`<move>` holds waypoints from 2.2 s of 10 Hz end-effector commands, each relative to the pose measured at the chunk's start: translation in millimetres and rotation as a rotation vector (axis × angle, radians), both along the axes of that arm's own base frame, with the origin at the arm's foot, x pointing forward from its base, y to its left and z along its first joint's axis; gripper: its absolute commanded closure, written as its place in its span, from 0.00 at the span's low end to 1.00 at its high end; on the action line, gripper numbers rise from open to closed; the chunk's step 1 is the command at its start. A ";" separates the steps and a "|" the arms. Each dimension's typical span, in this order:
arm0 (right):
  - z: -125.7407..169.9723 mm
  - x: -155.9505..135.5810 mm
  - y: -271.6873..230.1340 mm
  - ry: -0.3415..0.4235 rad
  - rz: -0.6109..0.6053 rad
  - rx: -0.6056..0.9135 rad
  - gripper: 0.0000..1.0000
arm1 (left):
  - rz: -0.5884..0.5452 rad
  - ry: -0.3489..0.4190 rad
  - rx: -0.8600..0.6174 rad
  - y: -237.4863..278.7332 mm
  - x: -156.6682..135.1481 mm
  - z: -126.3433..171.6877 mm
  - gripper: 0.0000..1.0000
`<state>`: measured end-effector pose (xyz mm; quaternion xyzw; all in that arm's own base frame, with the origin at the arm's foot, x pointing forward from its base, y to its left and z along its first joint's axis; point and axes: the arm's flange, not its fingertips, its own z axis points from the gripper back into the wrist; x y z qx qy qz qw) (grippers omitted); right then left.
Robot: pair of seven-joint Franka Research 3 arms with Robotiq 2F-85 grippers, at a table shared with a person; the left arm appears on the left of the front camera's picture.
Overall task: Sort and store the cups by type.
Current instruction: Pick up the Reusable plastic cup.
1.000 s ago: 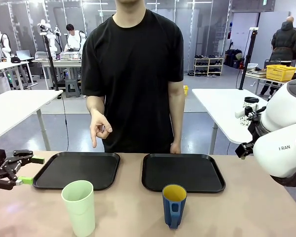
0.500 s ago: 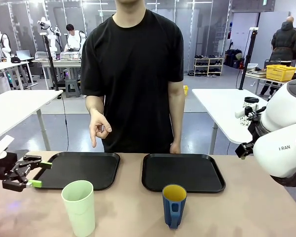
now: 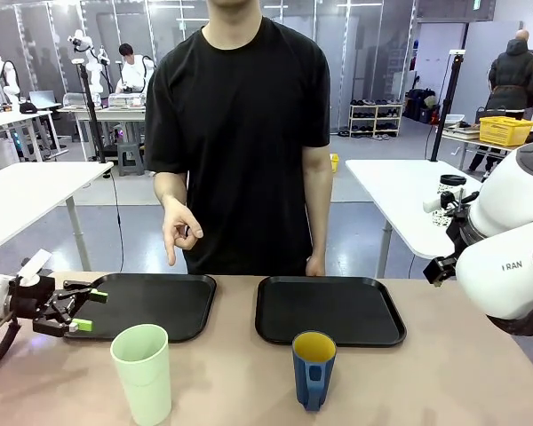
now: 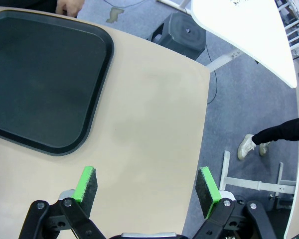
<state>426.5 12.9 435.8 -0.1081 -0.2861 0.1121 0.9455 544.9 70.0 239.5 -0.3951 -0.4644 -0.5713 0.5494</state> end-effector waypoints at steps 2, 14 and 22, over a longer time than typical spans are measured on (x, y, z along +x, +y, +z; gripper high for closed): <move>-1.3 -0.6 -1.1 0.000 0.000 -0.003 0.00 | 0.001 0.012 0.005 -3.7 -12.0 3.3 0.00; -1.3 -0.6 -1.1 0.000 0.000 -0.003 0.00 | -0.241 0.013 -0.087 -60.0 -67.4 -7.8 0.00; -1.3 -0.6 -1.1 0.000 0.000 -0.003 0.00 | -0.218 0.076 -0.086 -66.6 -49.9 8.7 0.00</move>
